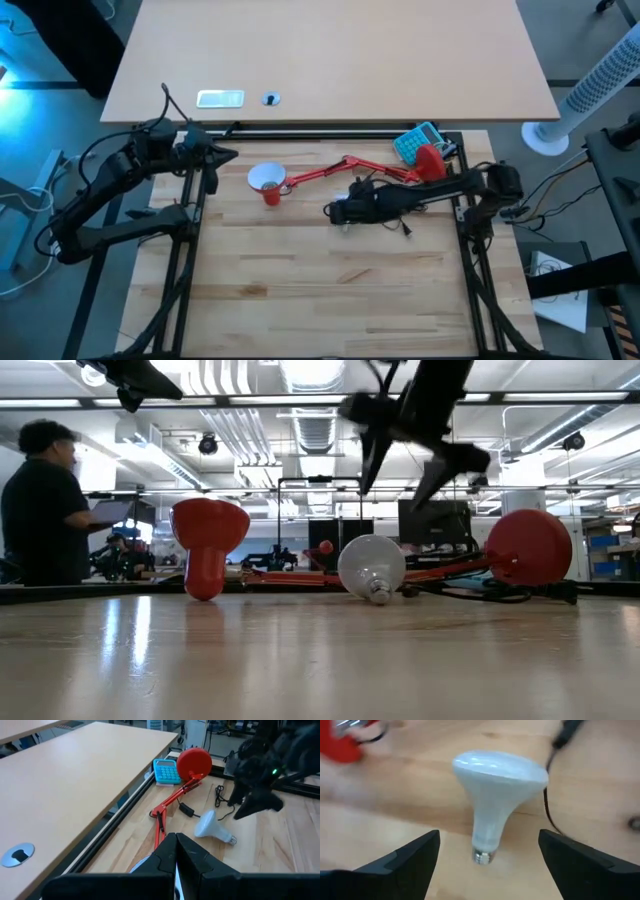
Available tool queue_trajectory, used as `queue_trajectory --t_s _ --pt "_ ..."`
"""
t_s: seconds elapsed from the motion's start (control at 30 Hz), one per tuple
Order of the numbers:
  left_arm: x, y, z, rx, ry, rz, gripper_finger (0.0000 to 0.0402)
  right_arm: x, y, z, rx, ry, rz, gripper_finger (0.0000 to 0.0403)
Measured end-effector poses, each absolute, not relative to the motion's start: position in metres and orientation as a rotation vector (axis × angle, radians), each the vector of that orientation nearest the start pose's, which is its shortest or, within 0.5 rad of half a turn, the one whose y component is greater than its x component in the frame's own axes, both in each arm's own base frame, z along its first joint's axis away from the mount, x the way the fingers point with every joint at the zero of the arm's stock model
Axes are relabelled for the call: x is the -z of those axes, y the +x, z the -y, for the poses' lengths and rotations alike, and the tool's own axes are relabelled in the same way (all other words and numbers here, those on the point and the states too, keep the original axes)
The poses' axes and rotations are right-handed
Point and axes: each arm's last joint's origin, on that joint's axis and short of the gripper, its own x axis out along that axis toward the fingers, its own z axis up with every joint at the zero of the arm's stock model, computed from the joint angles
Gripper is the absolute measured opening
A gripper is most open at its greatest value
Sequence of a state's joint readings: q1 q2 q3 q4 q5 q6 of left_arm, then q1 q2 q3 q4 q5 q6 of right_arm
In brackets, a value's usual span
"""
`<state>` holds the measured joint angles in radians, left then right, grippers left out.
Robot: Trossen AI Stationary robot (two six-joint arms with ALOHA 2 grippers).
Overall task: Screw lightbulb
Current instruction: Return to Home Position
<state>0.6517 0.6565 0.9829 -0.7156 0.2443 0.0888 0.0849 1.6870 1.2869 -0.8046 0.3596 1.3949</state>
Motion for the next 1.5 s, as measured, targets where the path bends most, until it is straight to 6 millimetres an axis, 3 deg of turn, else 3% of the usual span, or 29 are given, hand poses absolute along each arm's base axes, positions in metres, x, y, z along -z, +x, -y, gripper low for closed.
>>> queue_trajectory --t_s 0.1,0.27,0.47,0.67,0.8,0.93,1.1,1.5 --pt "-0.364 0.093 -0.062 -0.386 -0.081 -0.367 0.0000 -0.256 0.324 -0.020 0.819 0.855 -0.844 0.0333" --pt "-0.363 0.093 -0.062 -0.386 -0.086 -0.372 0.0000 -0.281 0.310 -0.021 0.509 0.521 -0.937 0.0333" --pt "-0.364 0.096 -0.064 -0.362 -0.147 -0.352 0.0000 -0.298 0.301 -0.020 0.392 0.328 -0.903 0.0334" --pt "-0.376 0.092 -0.050 -0.068 0.001 -0.214 0.0000 -0.314 0.318 -0.025 0.230 0.071 -0.709 0.0330" --pt "-0.379 0.086 -0.045 -0.050 0.004 -0.155 0.0000 -0.317 0.327 -0.029 0.170 -0.016 -0.547 0.0330" --pt "-0.370 0.083 -0.043 -0.054 0.009 -0.154 0.0000 -0.313 0.321 -0.029 0.129 -0.004 -0.432 0.0330" --pt "-0.358 0.080 -0.041 -0.053 -0.015 -0.196 0.0000 -0.314 0.290 -0.027 0.097 0.023 -0.286 0.0333" --pt "-0.337 0.093 -0.049 0.000 -0.079 -0.220 0.0000 -0.328 0.166 -0.015 0.080 -0.119 0.007 0.0332"
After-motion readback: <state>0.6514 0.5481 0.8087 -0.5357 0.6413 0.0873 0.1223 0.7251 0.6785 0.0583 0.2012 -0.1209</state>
